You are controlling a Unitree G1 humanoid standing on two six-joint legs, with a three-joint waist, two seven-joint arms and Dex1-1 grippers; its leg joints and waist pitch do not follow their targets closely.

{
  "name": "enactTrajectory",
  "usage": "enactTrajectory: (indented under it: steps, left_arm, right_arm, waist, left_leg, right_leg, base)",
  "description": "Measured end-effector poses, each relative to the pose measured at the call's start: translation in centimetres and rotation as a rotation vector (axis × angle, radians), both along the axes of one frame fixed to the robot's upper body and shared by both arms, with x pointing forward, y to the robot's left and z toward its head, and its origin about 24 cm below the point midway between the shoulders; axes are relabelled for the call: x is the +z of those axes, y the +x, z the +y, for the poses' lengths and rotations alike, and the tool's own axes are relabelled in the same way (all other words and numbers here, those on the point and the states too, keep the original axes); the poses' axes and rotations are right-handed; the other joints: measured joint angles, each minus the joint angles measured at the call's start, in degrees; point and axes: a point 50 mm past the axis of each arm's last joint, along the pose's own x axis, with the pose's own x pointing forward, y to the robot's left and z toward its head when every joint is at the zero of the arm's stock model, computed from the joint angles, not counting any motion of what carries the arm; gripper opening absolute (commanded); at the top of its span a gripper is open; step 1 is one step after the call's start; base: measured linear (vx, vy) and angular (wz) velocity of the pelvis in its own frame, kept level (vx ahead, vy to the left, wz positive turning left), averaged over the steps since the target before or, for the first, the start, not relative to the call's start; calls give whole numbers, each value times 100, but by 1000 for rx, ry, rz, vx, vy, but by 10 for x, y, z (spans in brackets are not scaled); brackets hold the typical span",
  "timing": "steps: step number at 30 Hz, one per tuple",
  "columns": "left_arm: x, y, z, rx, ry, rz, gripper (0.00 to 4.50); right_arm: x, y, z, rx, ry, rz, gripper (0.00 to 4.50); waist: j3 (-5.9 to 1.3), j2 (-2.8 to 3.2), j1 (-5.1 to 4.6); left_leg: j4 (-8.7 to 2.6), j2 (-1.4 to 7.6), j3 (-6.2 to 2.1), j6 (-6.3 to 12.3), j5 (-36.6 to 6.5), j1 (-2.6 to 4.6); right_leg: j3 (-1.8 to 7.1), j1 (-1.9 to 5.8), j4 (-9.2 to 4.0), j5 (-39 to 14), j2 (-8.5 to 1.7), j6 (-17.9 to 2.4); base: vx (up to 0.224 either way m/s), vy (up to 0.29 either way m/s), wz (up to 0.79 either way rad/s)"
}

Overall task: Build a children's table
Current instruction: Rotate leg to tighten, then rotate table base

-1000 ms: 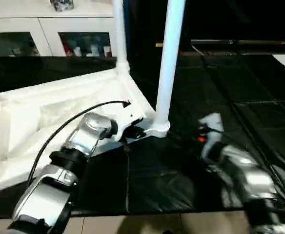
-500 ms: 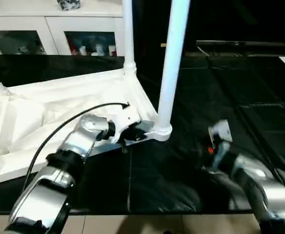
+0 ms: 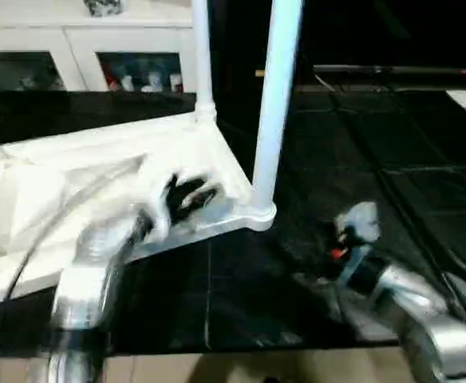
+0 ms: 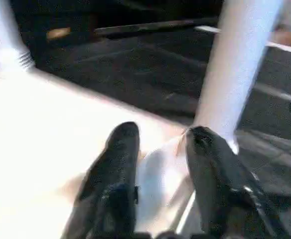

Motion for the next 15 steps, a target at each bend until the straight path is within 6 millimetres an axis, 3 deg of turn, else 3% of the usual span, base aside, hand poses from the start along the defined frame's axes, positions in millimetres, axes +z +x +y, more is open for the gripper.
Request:
enactTrajectory:
  steps: [2,6,10,13,15]
  left_arm:
    - [-4,-18,10,80,1,20,203]
    - [-11,-35,25,116,65,88,232]
    - [-8,-44,39,122,137,130,269]
    - [-2,-52,45,38,146,177,297]
    - [0,-56,52,-17,175,228,314]
  right_arm:
    - [-2,0,11,7,20,5,450]
    - [-7,6,24,53,21,29,450]
    - [-2,36,36,81,1,-13,450]
    - [-5,48,47,99,18,19,450]
    - [-6,57,56,117,27,43,450]
  waist:
    - [-3,-19,3]
    - [5,-70,63]
    - [3,-66,81]
    - [4,-63,153]
    - [5,-62,145]
  left_leg:
    - [0,7,11,-1,-1,5]
    - [0,9,12,-3,1,-6]
    - [1,7,11,-18,7,-6]
    - [-2,15,12,-29,17,-7]
    - [-1,18,13,-20,32,-5]
  right_leg:
    - [4,7,-2,-3,0,4]
    - [13,12,-3,-4,0,8]
    - [23,17,5,-2,0,4]
    - [29,18,21,-6,5,0]
    - [33,14,32,8,8,-33]
  base:
    - [0,0,0]
    - [0,0,0]
    - [0,0,0]
    - [0,0,0]
    - [0,0,0]
